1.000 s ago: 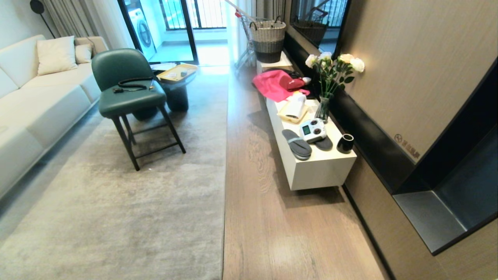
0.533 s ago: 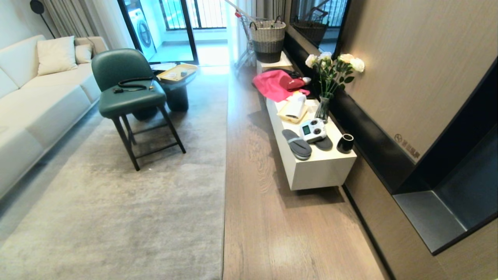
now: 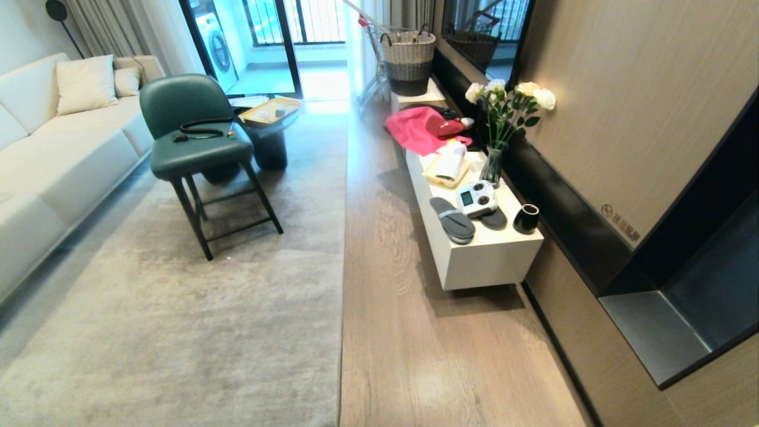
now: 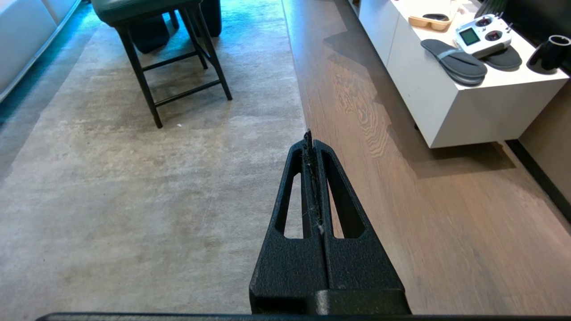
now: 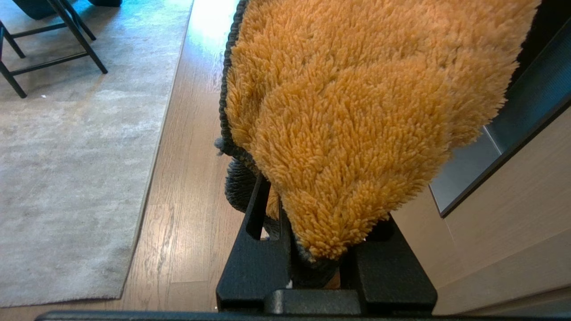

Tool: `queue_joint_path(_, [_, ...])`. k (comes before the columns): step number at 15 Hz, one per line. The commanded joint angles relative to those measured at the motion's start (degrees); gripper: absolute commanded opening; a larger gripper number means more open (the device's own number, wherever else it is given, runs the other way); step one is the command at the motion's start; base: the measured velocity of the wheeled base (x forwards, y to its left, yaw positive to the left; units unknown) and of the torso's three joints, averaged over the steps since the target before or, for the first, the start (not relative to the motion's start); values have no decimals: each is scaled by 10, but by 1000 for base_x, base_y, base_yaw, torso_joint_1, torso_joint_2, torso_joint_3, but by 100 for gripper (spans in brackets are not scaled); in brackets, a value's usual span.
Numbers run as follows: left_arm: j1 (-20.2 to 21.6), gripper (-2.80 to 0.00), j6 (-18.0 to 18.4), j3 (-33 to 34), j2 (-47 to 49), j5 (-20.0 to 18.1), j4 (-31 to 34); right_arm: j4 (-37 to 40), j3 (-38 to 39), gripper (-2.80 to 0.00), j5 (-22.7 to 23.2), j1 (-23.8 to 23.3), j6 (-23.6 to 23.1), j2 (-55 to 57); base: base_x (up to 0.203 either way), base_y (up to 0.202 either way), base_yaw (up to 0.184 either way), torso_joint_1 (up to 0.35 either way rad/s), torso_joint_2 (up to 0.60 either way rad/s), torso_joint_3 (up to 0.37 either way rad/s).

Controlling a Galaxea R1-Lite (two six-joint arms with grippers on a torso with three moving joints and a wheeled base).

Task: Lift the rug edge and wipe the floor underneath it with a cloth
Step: Put down the rag

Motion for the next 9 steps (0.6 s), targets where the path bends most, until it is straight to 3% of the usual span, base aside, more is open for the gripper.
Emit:
queue_joint_path(1, [0,-280,0,0,0,0,0,-2,0,-280,0,0,0,1,0,0,0,0,0,0])
queue_joint_path(5, [0,-280,0,0,0,0,0,-7,3,-280,0,0,0,1,0,0,0,0,0,0])
queue_joint_path(9, [0,-280,0,0,0,0,-1,-7,3,-280,0,0,0,1,0,0,0,-150,412,260])
